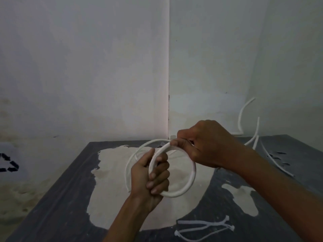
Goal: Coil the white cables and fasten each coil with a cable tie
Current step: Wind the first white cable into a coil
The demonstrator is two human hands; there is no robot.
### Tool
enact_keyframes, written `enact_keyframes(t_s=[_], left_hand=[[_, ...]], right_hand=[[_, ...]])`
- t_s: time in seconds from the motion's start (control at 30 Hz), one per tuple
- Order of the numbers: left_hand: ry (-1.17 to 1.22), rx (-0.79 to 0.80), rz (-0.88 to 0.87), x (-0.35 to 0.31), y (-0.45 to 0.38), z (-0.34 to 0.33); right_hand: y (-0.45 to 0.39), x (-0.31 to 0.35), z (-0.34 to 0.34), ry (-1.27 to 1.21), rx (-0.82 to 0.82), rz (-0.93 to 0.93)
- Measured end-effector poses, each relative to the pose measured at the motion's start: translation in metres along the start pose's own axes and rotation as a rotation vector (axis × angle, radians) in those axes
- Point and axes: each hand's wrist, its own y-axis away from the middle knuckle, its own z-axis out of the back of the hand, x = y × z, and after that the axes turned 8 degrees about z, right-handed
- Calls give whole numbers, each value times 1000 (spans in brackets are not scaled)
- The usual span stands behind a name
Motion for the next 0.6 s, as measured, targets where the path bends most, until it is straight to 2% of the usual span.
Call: enact_keyframes(t_s=[0.2,0.47,0.6], left_hand=[[86,44,-6,1,-2,-13],[139,-105,-126,8,2,-34],[92,-175,-191,11,2,-52]], right_hand=[[3,0,14,-82,34,-123],[7,22,19,-270,77,-335],[8,31,35,-403,131,-485]])
